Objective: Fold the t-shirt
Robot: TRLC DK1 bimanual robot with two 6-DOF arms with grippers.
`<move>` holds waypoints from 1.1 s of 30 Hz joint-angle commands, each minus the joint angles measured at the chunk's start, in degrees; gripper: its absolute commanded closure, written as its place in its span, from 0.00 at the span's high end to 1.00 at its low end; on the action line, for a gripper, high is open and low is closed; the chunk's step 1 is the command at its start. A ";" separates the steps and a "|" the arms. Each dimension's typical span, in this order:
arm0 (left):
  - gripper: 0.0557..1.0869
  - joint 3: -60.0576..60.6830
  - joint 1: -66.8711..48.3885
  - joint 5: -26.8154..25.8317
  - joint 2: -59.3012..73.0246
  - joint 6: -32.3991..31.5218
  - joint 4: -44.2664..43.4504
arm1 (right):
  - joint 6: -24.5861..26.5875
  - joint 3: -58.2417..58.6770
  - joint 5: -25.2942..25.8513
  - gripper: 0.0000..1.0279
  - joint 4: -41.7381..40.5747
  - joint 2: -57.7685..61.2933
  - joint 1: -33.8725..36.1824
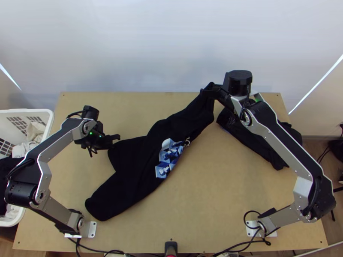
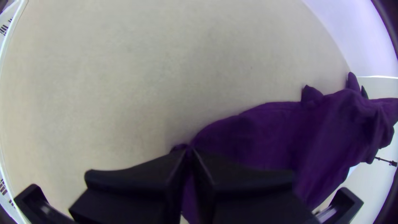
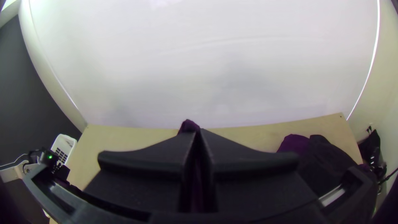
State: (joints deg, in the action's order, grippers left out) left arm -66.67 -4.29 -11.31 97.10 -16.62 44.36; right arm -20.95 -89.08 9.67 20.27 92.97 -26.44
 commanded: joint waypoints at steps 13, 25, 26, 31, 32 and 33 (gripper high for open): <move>0.04 -13.75 10.62 0.24 -4.90 -2.63 2.31 | -3.13 2.24 0.70 0.03 0.82 -1.21 4.81; 0.04 -35.37 18.18 0.15 -8.86 -6.14 6.27 | -10.60 -10.06 1.05 0.03 19.63 4.94 11.85; 0.04 -36.33 18.36 0.15 -9.47 -6.76 6.27 | -10.69 -10.59 1.05 0.03 19.81 4.59 12.11; 0.04 -41.34 20.20 0.06 -10.09 -9.39 5.12 | -9.64 -17.01 1.14 0.03 19.28 4.50 12.99; 0.04 -42.13 20.38 -0.38 -10.26 -10.18 3.98 | -9.02 -19.12 1.14 0.03 19.10 5.03 13.08; 0.04 -43.01 21.08 -0.38 -10.70 -11.24 2.57 | -8.23 -21.58 1.14 0.03 19.10 5.73 12.99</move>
State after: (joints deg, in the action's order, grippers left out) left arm -102.76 14.02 -11.38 88.09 -24.18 49.93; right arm -30.63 -101.45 10.55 38.41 97.12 -14.81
